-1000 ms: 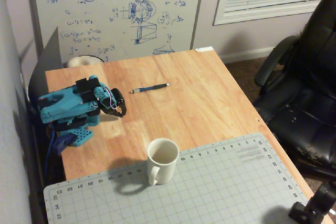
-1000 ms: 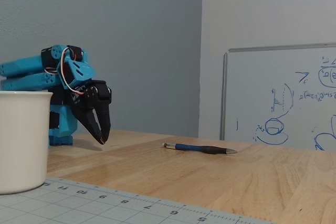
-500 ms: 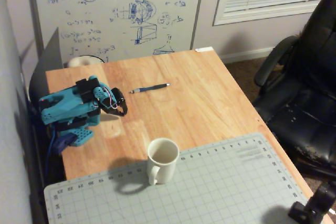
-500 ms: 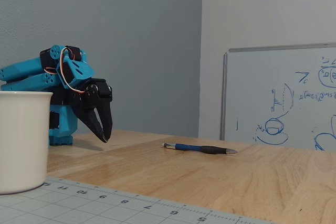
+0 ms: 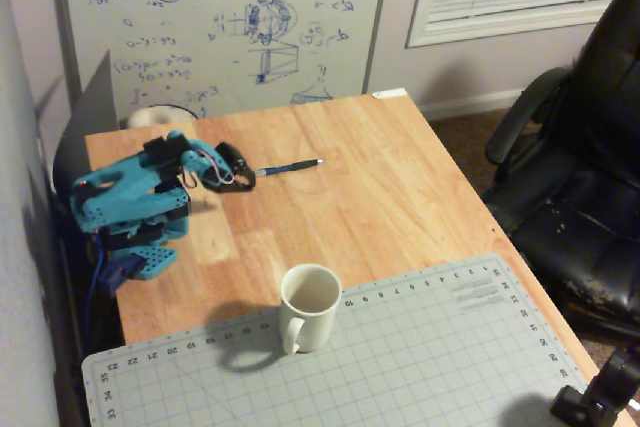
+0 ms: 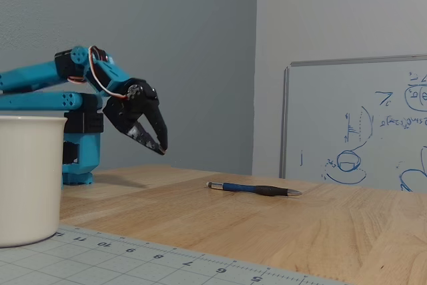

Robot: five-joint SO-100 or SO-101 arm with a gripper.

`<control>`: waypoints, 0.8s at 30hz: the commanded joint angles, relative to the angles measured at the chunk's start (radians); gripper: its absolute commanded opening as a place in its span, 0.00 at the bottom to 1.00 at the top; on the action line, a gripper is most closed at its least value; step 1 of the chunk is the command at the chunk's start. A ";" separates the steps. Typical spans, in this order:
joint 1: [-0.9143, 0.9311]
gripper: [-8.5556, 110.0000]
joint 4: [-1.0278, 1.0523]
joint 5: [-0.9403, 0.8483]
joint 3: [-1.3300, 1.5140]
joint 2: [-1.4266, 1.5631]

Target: Touch the pen.

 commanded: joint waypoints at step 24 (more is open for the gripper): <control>-0.110 0.08 -0.259 -0.008 -1.304 -1.637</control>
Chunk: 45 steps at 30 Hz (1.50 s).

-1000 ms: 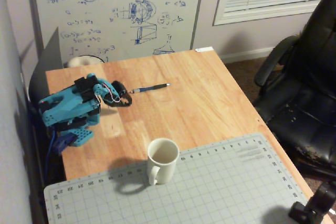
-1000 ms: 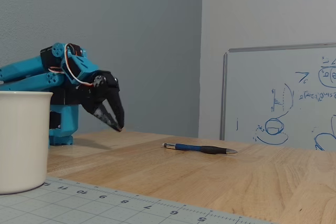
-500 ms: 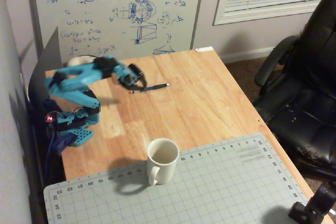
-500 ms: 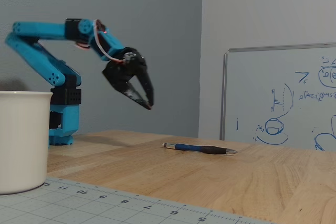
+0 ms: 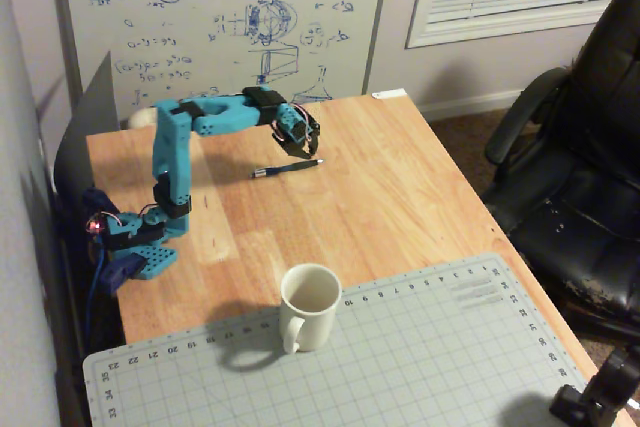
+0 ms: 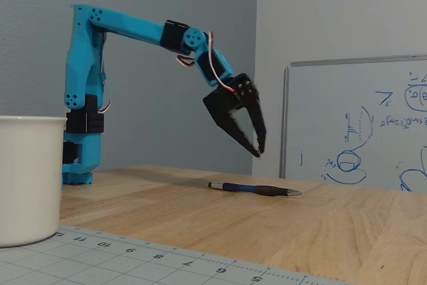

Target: Touch the pen.

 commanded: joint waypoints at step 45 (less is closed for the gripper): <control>-0.098 0.08 -0.029 -0.008 -0.296 -0.293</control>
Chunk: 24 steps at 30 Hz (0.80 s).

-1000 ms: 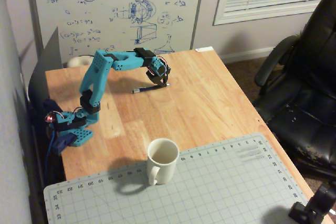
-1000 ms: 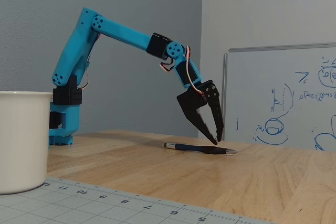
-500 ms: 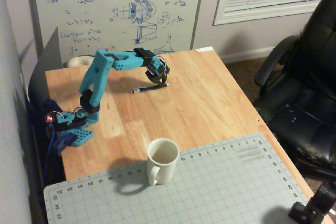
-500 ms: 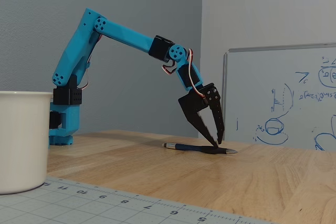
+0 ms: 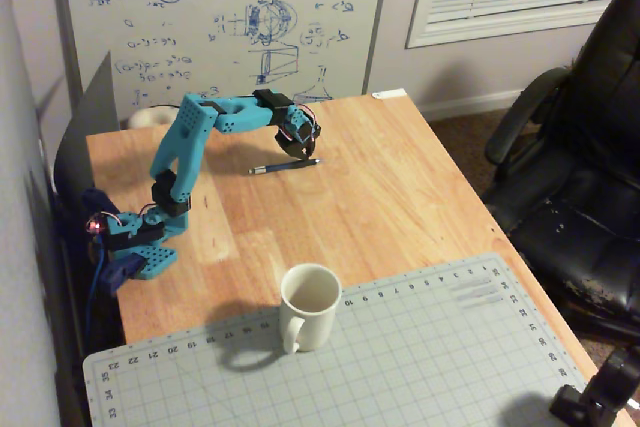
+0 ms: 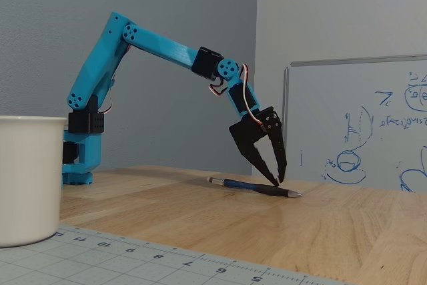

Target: Touch the pen.

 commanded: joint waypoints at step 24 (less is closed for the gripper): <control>0.003 0.08 -0.018 -0.008 -0.072 0.006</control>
